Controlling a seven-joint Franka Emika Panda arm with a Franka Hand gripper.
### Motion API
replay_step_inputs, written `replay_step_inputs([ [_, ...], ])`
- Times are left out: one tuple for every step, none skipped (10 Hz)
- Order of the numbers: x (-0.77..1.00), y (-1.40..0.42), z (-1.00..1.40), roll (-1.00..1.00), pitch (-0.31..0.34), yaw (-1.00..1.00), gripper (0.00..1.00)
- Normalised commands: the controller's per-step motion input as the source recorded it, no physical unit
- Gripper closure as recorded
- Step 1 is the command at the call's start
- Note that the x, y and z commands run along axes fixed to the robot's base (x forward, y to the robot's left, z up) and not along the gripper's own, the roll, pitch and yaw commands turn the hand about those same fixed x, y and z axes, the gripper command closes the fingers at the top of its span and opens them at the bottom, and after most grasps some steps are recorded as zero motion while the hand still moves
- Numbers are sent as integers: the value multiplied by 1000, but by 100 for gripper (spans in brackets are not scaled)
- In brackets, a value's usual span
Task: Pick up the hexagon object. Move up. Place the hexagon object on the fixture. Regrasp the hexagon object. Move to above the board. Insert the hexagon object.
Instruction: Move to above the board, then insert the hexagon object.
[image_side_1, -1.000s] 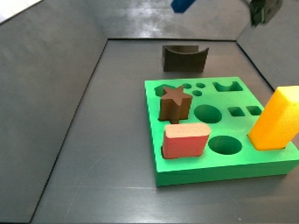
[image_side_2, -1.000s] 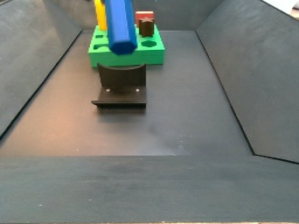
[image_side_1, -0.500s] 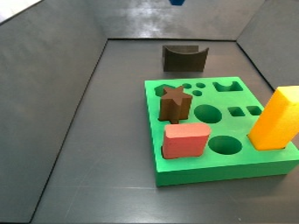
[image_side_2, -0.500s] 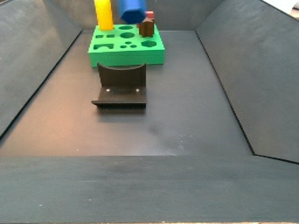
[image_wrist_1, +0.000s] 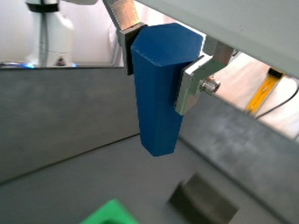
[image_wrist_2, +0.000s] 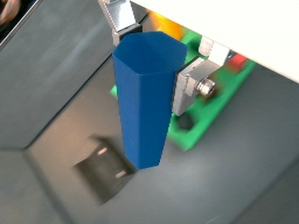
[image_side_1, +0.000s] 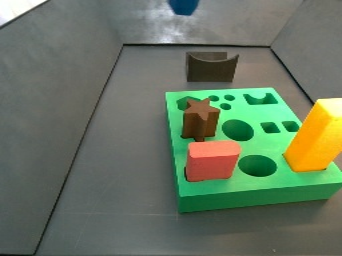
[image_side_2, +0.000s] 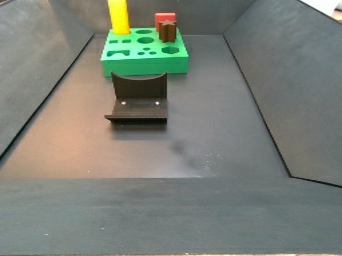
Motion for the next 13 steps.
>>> replay_step_inputs([
  [-363, -461, 236, -1000, -58, -161, 100],
  [-194, -196, 103, -1000, -44, -159, 100],
  [-133, -106, 67, -1000, -41, -155, 100],
  [-98, -38, 34, -1000, -44, -145, 100],
  [-82, -16, 21, -866, -45, -121, 100],
  [-70, 10, 11, -561, -40, -63, 100],
  [-55, 7, 7, -375, -36, -40, 100],
  [-36, 8, 2, -217, -22, -23, 100],
  [-26, 0, 0, 0, 0, 0, 100],
  [-51, 0, 0, 0, 0, 0, 100],
  [-3, 197, -189, -70, -59, 0, 100],
  [26, 137, -386, -150, -44, 0, 100],
  [286, 406, -457, -321, -26, -94, 100],
])
